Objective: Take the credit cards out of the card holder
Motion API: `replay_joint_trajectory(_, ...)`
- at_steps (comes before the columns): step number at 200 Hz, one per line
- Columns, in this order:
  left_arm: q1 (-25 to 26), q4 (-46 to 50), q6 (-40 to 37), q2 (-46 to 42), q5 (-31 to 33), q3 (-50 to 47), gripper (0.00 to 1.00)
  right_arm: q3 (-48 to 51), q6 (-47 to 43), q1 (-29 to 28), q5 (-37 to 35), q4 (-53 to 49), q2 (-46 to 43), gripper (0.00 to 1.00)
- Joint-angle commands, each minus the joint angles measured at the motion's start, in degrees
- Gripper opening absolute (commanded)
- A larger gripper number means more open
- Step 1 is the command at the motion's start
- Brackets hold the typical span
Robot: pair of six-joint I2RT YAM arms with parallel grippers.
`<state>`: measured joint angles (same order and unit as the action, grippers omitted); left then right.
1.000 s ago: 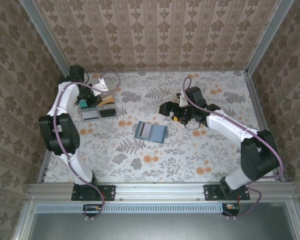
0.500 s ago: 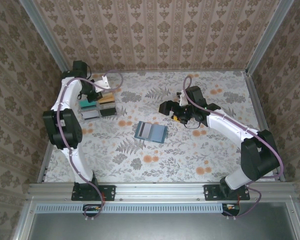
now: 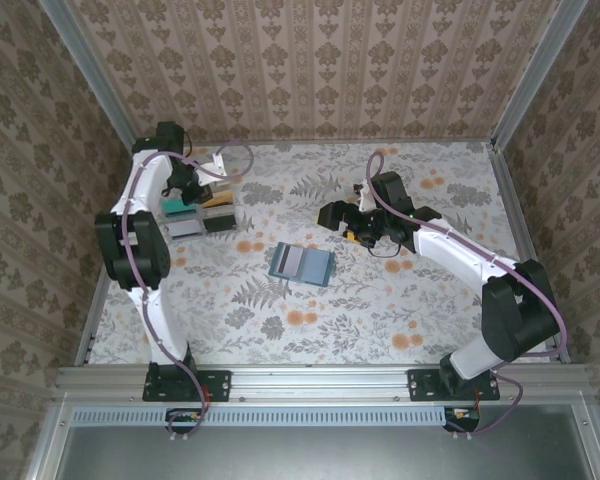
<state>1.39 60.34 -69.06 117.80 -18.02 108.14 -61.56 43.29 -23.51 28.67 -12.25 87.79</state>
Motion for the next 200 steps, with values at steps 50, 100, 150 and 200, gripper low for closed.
replay_joint_trajectory(50, 2.1, 4.1, 0.0, 3.6, -5.5, 5.1, 0.00, -1.0, 0.3, 0.0, -1.0, -1.3, -0.7, 1.00)
replay_joint_trajectory(100, 2.1, 2.5, -1.9, 3.8, -3.2, 6.0, 0.00, -1.3, 0.7, 0.0, -1.1, -1.2, -0.1, 0.99)
replay_joint_trajectory(150, 2.2, 1.4, -4.4, 4.4, -2.3, 6.2, 0.00, -1.7, 1.1, -0.3, -1.1, -1.2, 0.4, 1.00)
replay_joint_trajectory(200, 2.1, -0.2, -6.3, 5.1, -1.6, 5.4, 0.00, -2.1, 1.1, -0.3, -1.5, -2.2, 1.0, 1.00)
